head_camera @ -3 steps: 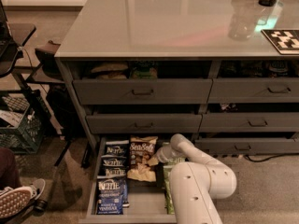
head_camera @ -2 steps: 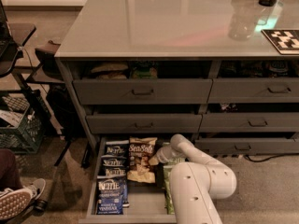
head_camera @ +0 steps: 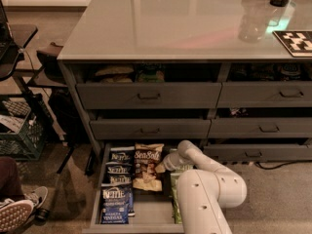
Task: Pick brown chip bag from bottom drawer and place on counter
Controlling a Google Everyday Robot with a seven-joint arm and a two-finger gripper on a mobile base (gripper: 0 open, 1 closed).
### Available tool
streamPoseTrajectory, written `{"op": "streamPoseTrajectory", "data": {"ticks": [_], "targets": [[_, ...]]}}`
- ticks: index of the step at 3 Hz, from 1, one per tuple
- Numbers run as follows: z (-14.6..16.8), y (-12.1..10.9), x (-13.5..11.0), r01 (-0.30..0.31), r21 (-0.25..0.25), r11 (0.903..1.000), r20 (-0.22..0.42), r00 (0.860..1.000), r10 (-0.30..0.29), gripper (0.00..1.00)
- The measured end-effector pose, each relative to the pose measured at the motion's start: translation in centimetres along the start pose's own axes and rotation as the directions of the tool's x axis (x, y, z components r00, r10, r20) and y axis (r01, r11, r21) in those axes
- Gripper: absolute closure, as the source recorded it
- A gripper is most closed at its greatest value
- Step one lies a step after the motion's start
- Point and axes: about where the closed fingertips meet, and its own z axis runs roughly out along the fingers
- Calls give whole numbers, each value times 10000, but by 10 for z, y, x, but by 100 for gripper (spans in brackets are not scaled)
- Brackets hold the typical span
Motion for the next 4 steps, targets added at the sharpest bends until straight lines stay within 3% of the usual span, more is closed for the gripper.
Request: {"op": "streamPoseTrajectory", "data": {"ticks": [3,4], "targets": [[-1,4,-1,67,202,9998,233,9997,-71,11],[-5,11,-8,293,423,9987,410,9987,-310,0]]}}
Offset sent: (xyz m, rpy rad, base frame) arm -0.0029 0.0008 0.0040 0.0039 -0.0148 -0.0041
